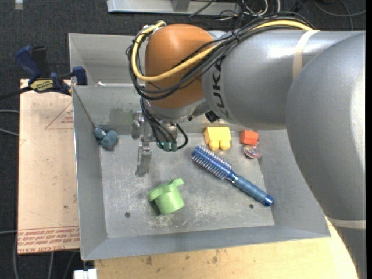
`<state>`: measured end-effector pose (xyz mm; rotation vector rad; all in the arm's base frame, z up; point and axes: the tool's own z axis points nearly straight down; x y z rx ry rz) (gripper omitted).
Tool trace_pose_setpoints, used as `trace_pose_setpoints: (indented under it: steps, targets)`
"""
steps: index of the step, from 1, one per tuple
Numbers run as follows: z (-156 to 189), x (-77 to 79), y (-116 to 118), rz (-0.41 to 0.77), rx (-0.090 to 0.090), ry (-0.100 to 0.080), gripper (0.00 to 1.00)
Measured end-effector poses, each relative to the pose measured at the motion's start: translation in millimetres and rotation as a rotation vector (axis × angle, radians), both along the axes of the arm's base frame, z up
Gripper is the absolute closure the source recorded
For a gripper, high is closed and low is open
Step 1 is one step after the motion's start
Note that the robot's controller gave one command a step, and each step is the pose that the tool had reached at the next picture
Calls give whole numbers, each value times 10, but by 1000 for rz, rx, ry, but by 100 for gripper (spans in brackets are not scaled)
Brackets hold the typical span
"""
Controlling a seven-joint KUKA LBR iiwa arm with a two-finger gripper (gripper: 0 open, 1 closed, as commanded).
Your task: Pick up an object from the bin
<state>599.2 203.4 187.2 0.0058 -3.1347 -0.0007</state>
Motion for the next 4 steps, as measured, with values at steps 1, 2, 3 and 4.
trace_pose_setpoints:
  steps: [1, 2, 3, 4]
  targets:
    - [-253, -789, -1022, -62, -4, 1, 0]
    - [-1144, -1080, -701, -113, 0, 0, 0]
    - [-1096, -1047, -710, -117, 2, -9, 100]
    - [213, -1011, -685, -103, 3, -15, 100]
